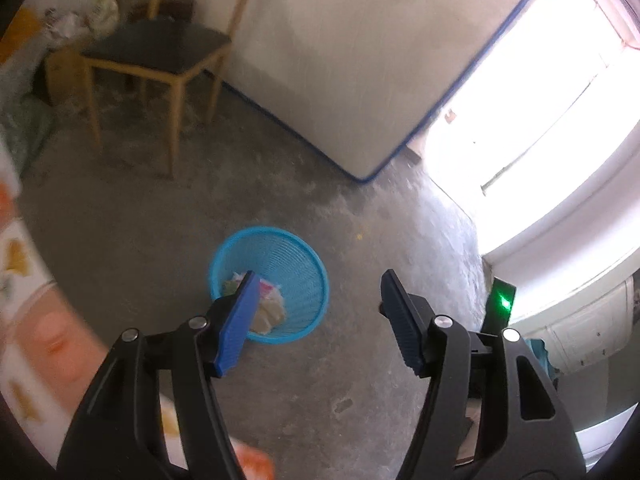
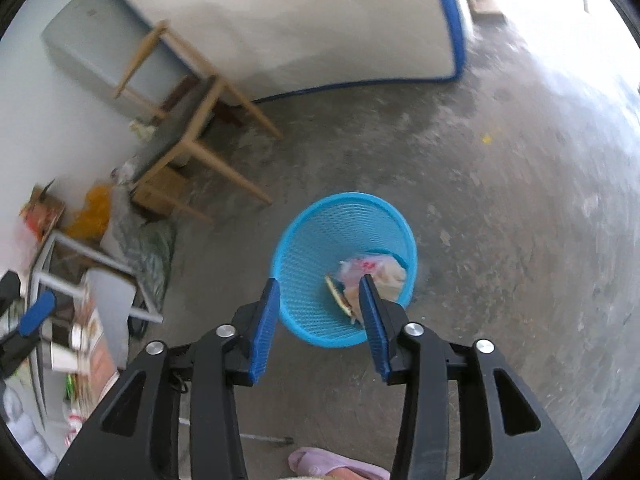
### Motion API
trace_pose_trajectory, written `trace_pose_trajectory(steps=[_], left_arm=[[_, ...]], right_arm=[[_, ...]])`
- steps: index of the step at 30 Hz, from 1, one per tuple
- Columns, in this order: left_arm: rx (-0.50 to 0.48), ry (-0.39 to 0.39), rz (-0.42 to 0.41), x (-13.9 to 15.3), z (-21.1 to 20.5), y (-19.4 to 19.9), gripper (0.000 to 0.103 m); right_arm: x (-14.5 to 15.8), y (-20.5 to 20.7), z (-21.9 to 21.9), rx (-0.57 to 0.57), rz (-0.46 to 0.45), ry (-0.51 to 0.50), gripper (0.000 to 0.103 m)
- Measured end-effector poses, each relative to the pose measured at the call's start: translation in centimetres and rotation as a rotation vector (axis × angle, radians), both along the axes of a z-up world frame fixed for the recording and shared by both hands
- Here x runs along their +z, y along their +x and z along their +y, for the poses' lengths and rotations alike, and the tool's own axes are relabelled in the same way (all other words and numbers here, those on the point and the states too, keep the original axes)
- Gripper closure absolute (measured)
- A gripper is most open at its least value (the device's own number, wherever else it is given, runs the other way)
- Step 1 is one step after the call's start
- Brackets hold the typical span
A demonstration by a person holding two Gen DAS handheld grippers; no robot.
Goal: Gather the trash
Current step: 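Carry both items over the blue wastebasket and open both tools to drop them, then move both tools back over the table toward the remaining trash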
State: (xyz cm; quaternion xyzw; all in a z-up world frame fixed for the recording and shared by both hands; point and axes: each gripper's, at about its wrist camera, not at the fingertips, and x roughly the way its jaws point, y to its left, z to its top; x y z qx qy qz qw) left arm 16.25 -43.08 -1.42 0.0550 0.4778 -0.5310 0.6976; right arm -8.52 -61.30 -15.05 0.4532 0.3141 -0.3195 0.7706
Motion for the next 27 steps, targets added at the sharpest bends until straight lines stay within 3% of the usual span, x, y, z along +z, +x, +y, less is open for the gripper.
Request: trace_pose_trajectory(steps=[9,17,24,27], left_arm=[[0.206,-0.078,-0.1,6.9,13.3,0.9,0.034],[0.445,-0.094,-0.178,10.0,27.3,2.6,0.027],[0.8,-0.113,-0.235,10.6,44.4,3.8,0.026],[0.971,-0.114,-0.218,9.7,51.2,4.4,0.026]], right_arm=[[7.5,2.5,6.2,0.232,-0.038,-0.094,0.053],[12.6,7.3,12.8,0.466,-0.083,-0.135,0.048],[18.2,14.0,21.2,0.766,-0.154,-0.193,0.042],[20.5,17.8,26.0,0.912,-0.196,-0.192,0.04]])
